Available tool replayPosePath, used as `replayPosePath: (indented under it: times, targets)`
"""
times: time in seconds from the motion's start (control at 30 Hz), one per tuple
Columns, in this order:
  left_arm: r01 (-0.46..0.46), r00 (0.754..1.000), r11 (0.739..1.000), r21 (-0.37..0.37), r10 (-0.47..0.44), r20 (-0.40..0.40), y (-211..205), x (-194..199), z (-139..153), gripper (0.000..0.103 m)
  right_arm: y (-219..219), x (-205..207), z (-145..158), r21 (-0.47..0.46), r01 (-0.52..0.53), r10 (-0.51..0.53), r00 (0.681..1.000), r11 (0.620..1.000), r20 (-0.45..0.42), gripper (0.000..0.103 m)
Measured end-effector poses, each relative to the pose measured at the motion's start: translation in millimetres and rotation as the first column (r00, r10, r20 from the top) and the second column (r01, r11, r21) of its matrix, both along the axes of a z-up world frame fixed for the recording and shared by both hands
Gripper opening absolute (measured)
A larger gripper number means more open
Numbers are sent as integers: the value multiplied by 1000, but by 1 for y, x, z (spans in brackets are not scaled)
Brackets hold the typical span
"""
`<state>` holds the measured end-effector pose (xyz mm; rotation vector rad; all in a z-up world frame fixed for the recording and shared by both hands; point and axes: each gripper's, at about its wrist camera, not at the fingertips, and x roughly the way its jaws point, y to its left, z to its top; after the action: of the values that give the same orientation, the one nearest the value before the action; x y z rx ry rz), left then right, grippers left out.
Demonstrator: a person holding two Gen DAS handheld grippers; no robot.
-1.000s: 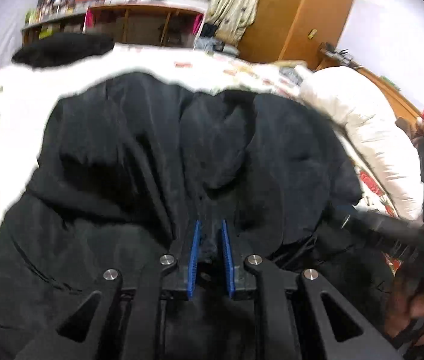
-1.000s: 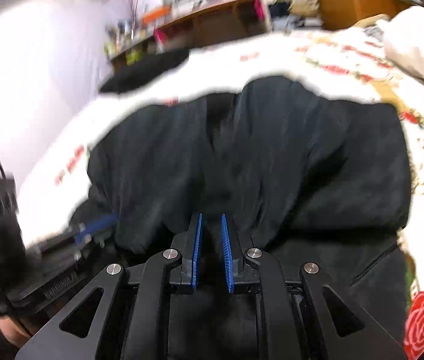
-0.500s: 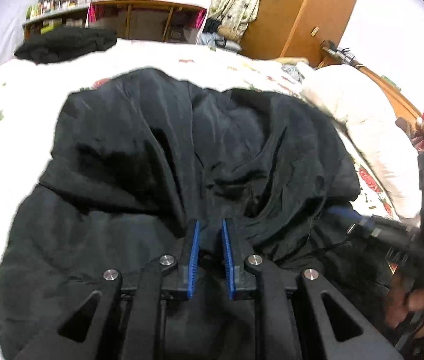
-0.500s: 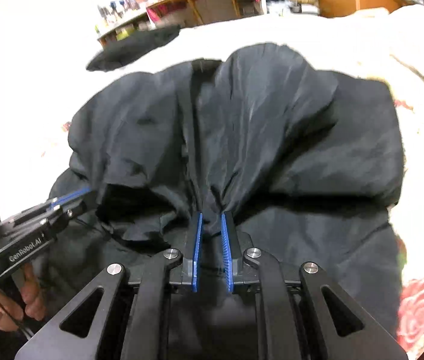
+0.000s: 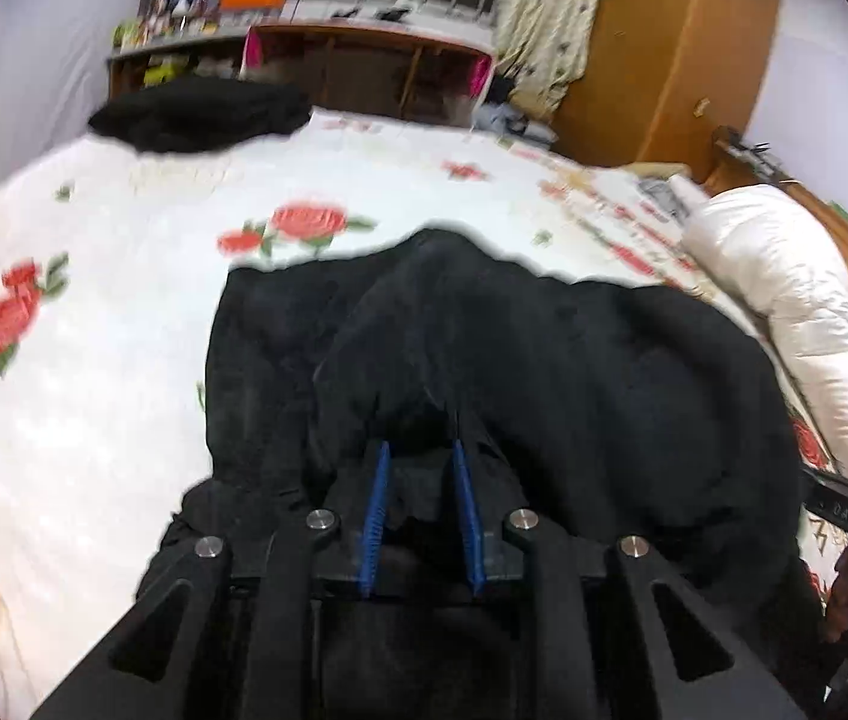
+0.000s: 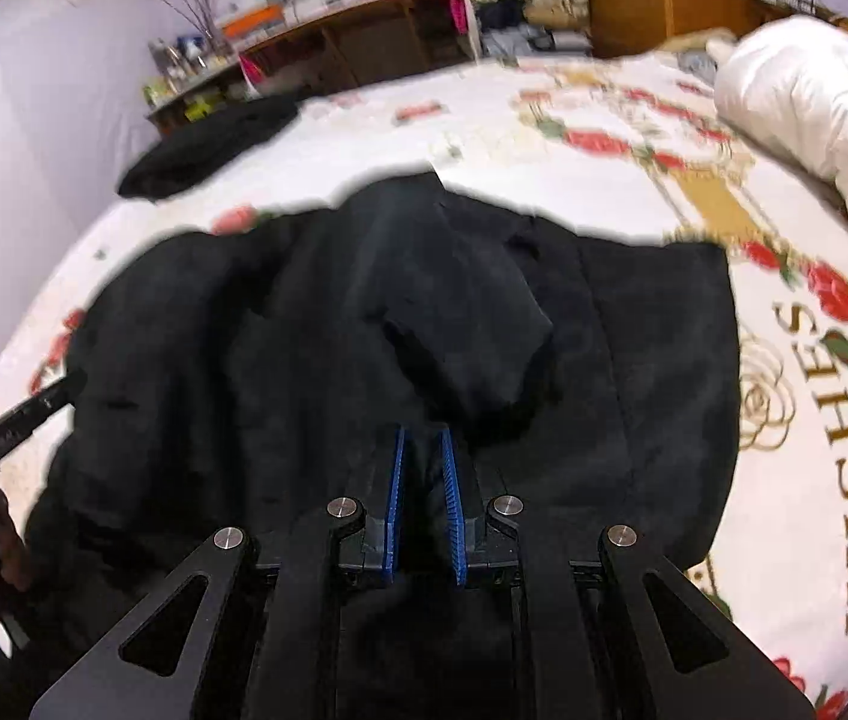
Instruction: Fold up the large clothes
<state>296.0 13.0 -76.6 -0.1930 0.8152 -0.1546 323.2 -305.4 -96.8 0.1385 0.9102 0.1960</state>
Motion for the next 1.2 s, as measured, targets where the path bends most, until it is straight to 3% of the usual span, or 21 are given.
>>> replayPosePath:
  times: [0.13, 0.3, 0.43, 0.5, 0.57, 0.77, 1.07, 1.13, 1.2]
  targets:
    - [4, 1000, 1000, 12, -4, -1, 0, -1, -9, 23, -1, 4, -8, 6, -11, 11, 1000, 1000, -12, 13]
    - [10, 1000, 1000, 16, -10, 2, 3, -19, 7, 23, -2, -7, 6, 13, -1, 1, 1000, 1000, -8, 13]
    - [21, 999, 1000, 23, -22, 35, 10, -51, 28, 23, -8, -40, 33, 41, -11, 9, 999, 999, 32, 18]
    - [24, 998, 999, 23, -25, 50, 15, -72, 38, 23, -10, -61, 45, 48, -19, 17, 999, 999, 51, 32]
    - [30, 998, 999, 24, -32, 63, 20, -96, 49, 23, -11, -82, 56, 60, -34, 30, 997, 998, 66, 39]
    - [47, 993, 997, 54, -53, 102, 26, -156, 75, 29, -10, -144, 80, 85, -53, 45, 995, 995, 94, 40]
    - [26, 994, 999, 41, -31, 107, 38, -226, 87, 39, -15, -215, 79, 122, -30, 22, 997, 992, 67, 40]
    - [35, 994, 998, 50, -40, 102, 38, -239, 87, 42, -16, -228, 75, 123, -33, 27, 998, 992, 57, 44]
    - [41, 993, 997, 58, -47, 105, 37, -250, 87, 45, -16, -240, 72, 122, -39, 33, 998, 992, 53, 57]
